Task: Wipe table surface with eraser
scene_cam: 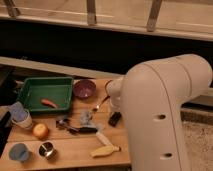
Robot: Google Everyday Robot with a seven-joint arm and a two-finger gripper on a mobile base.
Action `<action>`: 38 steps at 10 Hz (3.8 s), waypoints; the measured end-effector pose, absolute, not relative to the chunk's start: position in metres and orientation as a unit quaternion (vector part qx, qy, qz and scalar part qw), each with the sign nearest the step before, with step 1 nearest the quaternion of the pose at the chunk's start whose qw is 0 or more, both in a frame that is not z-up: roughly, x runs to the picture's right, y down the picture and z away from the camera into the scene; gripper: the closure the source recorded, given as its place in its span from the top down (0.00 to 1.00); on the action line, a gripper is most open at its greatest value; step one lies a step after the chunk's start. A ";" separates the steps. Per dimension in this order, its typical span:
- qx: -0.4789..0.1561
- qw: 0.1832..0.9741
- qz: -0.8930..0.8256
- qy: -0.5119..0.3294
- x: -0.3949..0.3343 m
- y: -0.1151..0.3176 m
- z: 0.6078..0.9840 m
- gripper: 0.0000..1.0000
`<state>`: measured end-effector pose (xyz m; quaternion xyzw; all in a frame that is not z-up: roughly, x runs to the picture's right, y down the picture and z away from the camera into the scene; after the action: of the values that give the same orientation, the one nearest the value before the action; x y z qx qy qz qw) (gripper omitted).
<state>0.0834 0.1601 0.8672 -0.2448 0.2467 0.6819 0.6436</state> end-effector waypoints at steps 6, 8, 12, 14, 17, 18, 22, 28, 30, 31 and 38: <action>-0.277 0.649 0.683 0.188 0.058 0.156 0.843 0.00; -0.294 0.661 0.672 0.156 0.034 0.148 0.828 0.00; -0.310 0.670 0.658 0.148 0.029 0.162 0.812 0.00; -0.302 0.665 0.661 0.175 0.056 0.171 0.812 0.00; -0.265 0.641 0.684 0.225 0.105 0.164 0.826 0.00; -0.256 0.633 0.693 0.234 0.117 0.159 0.831 0.00; -0.253 0.628 0.703 0.218 0.098 0.143 0.845 0.00; -0.295 0.655 0.654 0.237 0.043 0.168 0.850 0.00; -0.291 0.641 0.658 0.268 0.071 0.174 0.849 0.00; -0.284 0.628 0.668 0.281 0.095 0.177 0.845 0.00; -0.268 0.615 0.689 0.275 0.135 0.167 0.842 0.00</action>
<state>0.1354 0.1673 0.8417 -0.2682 0.2751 0.6889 0.6147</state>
